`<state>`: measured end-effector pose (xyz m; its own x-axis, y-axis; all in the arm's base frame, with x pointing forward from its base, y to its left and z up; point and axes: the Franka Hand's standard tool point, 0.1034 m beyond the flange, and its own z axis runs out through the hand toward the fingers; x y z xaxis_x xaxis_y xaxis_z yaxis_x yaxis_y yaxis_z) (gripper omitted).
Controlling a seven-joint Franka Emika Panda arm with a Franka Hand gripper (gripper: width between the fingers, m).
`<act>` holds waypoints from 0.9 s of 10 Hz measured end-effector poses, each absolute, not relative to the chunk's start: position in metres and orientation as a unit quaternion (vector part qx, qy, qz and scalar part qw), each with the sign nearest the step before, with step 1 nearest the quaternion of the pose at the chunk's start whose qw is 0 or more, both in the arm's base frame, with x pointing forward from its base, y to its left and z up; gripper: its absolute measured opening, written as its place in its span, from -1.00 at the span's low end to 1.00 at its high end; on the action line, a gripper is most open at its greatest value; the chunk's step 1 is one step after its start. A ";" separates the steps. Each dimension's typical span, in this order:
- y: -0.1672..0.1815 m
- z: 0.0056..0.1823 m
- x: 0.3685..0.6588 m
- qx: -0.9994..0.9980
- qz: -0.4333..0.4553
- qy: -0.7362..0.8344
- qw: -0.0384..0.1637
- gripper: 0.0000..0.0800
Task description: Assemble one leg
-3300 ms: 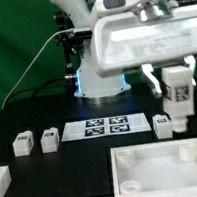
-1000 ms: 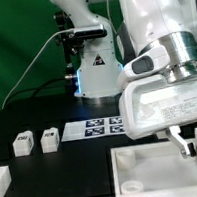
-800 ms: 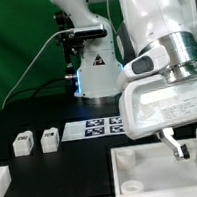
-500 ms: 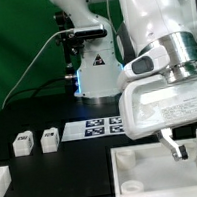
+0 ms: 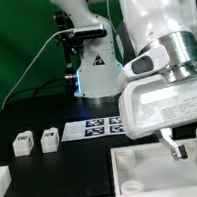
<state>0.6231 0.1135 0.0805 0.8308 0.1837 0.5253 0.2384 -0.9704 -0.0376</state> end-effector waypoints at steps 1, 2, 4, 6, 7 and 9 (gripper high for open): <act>0.113 0.093 0.625 -0.959 -0.256 -0.110 0.052 0.62; 0.114 0.098 0.629 -0.966 -0.229 -0.109 0.055 0.62; 0.115 0.098 0.634 -0.971 -0.205 -0.109 0.058 0.62; 0.115 0.098 0.641 -0.984 -0.123 -0.109 0.065 0.62; 0.114 0.090 0.635 -0.991 -0.053 -0.102 0.070 0.62; 0.116 0.083 0.638 -0.994 0.017 -0.080 0.077 0.62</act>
Offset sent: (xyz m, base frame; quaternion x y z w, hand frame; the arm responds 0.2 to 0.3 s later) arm 0.0228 -0.0066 0.0032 -0.0219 -0.0884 0.0089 0.9958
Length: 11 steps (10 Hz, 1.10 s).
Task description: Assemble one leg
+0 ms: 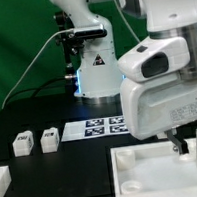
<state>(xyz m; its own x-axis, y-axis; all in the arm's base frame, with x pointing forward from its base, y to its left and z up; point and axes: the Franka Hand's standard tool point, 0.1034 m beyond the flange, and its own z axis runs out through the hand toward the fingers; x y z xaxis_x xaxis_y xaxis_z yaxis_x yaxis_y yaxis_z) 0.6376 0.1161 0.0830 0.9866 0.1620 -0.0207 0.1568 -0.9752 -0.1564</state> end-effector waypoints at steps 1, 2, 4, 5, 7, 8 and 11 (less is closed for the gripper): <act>0.118 0.082 0.642 -0.994 0.006 -0.080 0.077 0.62; 0.118 0.081 0.641 -0.994 0.007 -0.078 0.078 0.62; 0.118 0.081 0.641 -0.994 0.007 -0.079 0.078 0.32; 0.118 0.081 0.641 -0.994 0.007 -0.079 0.078 -0.04; 0.116 0.081 0.641 -0.994 0.008 -0.073 0.077 -0.26; 0.115 0.081 0.641 -0.995 0.009 -0.056 0.077 -0.26; 0.114 0.080 0.635 -0.982 -0.009 0.172 0.072 -0.26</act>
Offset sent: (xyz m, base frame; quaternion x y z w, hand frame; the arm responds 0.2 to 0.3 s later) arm 0.0000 0.0000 0.0000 0.0000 0.0000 0.0000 1.0000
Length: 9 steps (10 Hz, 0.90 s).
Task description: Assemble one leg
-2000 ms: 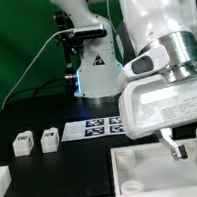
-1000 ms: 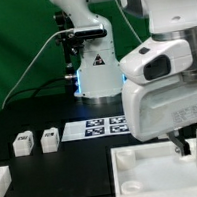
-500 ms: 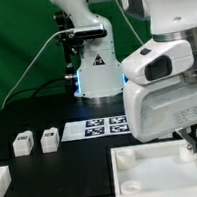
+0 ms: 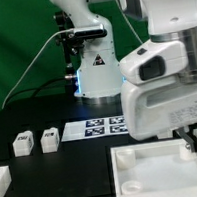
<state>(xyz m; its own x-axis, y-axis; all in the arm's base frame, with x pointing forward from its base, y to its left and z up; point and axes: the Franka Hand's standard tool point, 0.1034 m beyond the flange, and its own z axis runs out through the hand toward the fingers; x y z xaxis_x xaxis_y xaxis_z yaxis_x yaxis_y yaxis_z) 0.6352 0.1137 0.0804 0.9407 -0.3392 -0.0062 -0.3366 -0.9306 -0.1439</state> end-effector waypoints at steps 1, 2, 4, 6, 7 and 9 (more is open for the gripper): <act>0.112 0.080 0.635 -0.955 -0.015 0.286 0.074 -0.26; 0.110 0.080 0.635 -0.924 -0.011 0.373 0.082 -0.26; 0.111 0.080 0.633 -0.904 -0.005 0.418 0.085 -0.26; 0.112 0.080 0.632 -0.857 0.008 0.508 0.088 -0.26; 0.113 0.079 0.632 -0.827 0.016 0.554 0.090 -0.26; 0.126 0.077 0.630 -0.677 0.037 0.727 0.114 -0.26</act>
Offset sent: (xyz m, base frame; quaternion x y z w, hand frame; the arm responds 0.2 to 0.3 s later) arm 0.0000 0.0000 0.0000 0.0000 0.0000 0.1790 0.9838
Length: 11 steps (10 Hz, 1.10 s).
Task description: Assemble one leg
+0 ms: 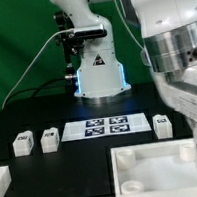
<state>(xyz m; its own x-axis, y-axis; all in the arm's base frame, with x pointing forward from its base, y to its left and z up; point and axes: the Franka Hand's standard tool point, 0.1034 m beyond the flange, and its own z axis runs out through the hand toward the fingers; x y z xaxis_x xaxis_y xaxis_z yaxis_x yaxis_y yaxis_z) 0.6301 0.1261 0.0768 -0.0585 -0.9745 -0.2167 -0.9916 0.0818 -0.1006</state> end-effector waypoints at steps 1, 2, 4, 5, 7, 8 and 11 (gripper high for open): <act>0.126 0.077 0.630 -0.693 0.037 0.711 0.115 -0.26; 0.126 0.077 0.629 -0.713 0.034 0.690 0.115 -0.26; 0.128 0.076 0.629 -0.732 0.032 0.671 0.116 -0.01; 0.125 0.076 0.628 -0.796 0.023 0.594 0.114 0.34; 0.116 0.078 0.628 -0.902 0.022 0.421 0.098 0.53; 0.116 0.078 0.628 -0.914 0.016 0.392 0.099 0.61; 0.116 0.077 0.627 -0.962 0.003 0.254 0.099 0.62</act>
Offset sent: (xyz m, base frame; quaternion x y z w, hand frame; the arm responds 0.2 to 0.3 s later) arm 0.0000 0.0000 0.0000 0.0000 0.0000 0.0000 1.0000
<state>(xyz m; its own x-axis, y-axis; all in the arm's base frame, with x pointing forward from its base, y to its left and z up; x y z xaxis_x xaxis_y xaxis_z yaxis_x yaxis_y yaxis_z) 0.6272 0.1156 0.0771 0.8710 -0.4880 -0.0559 -0.4891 -0.8513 -0.1897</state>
